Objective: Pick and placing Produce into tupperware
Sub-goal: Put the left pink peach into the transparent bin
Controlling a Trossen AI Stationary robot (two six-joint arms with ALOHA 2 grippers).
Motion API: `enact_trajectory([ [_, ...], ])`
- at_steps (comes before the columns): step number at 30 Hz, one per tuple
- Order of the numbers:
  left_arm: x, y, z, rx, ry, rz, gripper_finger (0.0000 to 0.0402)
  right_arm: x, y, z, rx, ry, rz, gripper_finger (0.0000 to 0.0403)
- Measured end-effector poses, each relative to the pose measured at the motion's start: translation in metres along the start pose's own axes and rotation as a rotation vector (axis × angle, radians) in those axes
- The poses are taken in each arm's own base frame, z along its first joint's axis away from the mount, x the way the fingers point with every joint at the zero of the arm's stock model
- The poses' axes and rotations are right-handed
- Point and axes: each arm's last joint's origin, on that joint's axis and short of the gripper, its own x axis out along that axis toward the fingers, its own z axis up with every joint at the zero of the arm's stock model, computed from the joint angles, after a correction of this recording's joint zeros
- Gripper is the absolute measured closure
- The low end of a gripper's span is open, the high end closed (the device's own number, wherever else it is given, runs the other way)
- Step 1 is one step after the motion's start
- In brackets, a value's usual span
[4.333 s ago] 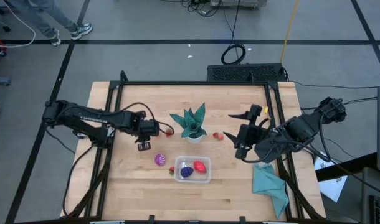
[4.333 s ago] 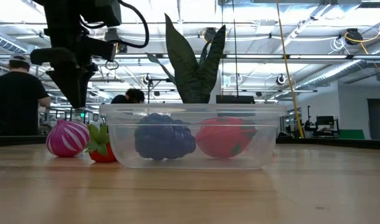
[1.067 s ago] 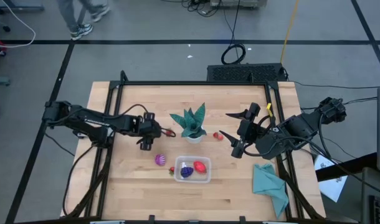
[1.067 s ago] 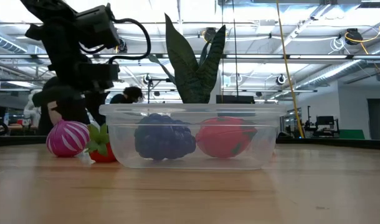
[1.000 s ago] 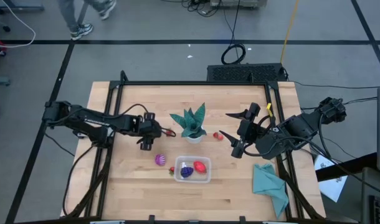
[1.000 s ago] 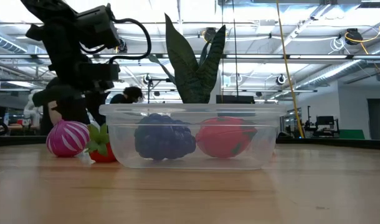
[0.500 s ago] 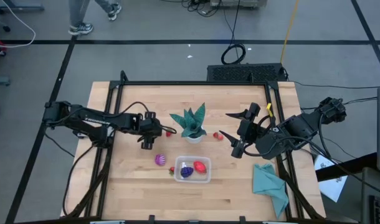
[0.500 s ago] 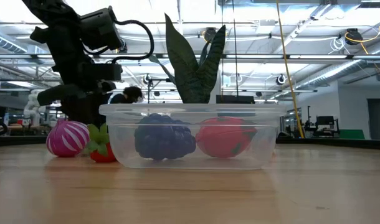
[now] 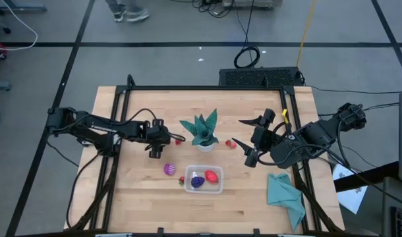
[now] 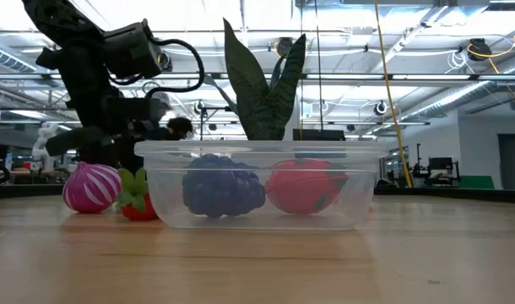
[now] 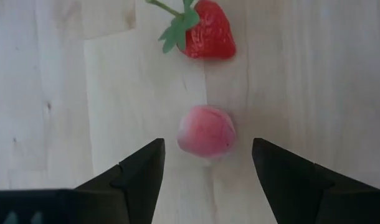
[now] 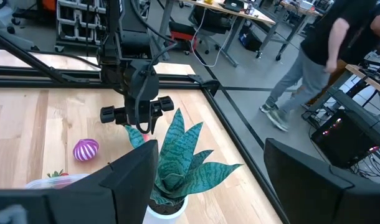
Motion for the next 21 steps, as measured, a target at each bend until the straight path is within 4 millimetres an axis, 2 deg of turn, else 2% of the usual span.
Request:
enact_trajectory([
  [21,0.0010,0.0066,0.0023,-0.019,-0.039,-0.002,0.0153,0.0000,0.0006,0.0017,0.016,-0.012,0.003,0.0122],
])
